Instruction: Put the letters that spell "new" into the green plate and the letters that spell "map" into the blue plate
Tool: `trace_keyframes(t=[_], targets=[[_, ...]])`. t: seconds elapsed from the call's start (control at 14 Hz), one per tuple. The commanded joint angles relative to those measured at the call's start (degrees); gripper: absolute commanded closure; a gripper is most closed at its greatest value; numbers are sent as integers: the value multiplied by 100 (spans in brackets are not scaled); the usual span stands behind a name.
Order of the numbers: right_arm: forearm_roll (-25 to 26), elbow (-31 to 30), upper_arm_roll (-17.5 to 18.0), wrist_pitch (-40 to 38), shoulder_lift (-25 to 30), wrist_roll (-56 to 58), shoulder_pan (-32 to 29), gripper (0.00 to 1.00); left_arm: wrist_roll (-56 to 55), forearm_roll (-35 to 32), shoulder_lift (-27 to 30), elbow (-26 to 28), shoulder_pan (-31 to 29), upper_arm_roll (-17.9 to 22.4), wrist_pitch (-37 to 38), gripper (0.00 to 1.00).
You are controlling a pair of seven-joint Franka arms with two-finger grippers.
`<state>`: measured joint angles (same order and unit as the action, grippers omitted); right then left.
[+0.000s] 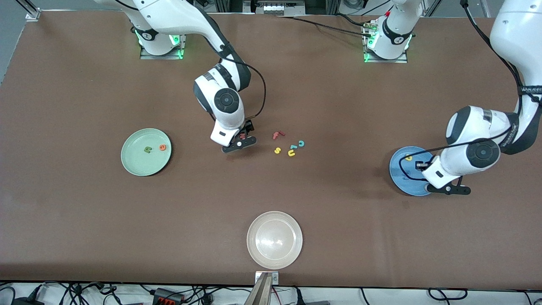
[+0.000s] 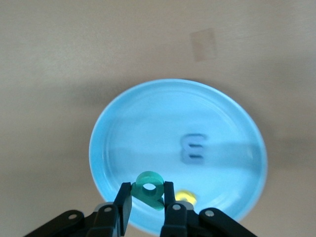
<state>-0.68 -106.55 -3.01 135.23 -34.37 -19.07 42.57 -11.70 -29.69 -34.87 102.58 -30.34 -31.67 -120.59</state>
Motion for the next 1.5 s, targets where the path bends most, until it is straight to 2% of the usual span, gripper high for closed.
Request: trace_keyframes(t=[0.0,0.07,0.14,0.29,0.43,0.64,0.79,0.93,1.14,1.29,1.36,1.43], targets=[[-47,-86,-50,284,-43,-159,129,10,141,-178,-284,-45,-95,-85,-141,75],[-47,-86,-50,311,-78,-159,190,14,141,-178,-284,-36,-95,-85,-141,47],[-47,-86,-50,311,-96,-167,217,16,141,-169,-284,-36,-104,-85,-123,0],[-47,-86,-50,302,-105,-167,235,20,185,-178,-223,-62,-139,-103,-79,0],[-64,-86,-50,302,-123,-168,217,28,168,-169,-39,-115,-139,-173,-70,0],[-64,-86,-50,311,-158,-159,208,49,168,-152,356,-124,-130,-383,-1,0],[-64,-68,-50,311,-158,-159,156,60,168,-152,480,-508,-113,-673,690,0],[-64,-42,-50,311,-158,-150,129,73,168,-143,472,-1105,-86,-1059,1770,0],[-64,-42,-68,285,-62,-72,-116,79,229,6,481,-2002,-121,-1631,3247,0],[-55,-59,-85,206,131,-10,-406,79,439,478,733,-2277,-25,-1554,3568,0],[-55,-68,-85,49,271,-9,-607,80,632,916,1057,-2269,184,-1170,3586,0],[-55,-68,-94,-309,438,-9,-888,80,964,1486,1383,-2251,578,-410,3577,0]])
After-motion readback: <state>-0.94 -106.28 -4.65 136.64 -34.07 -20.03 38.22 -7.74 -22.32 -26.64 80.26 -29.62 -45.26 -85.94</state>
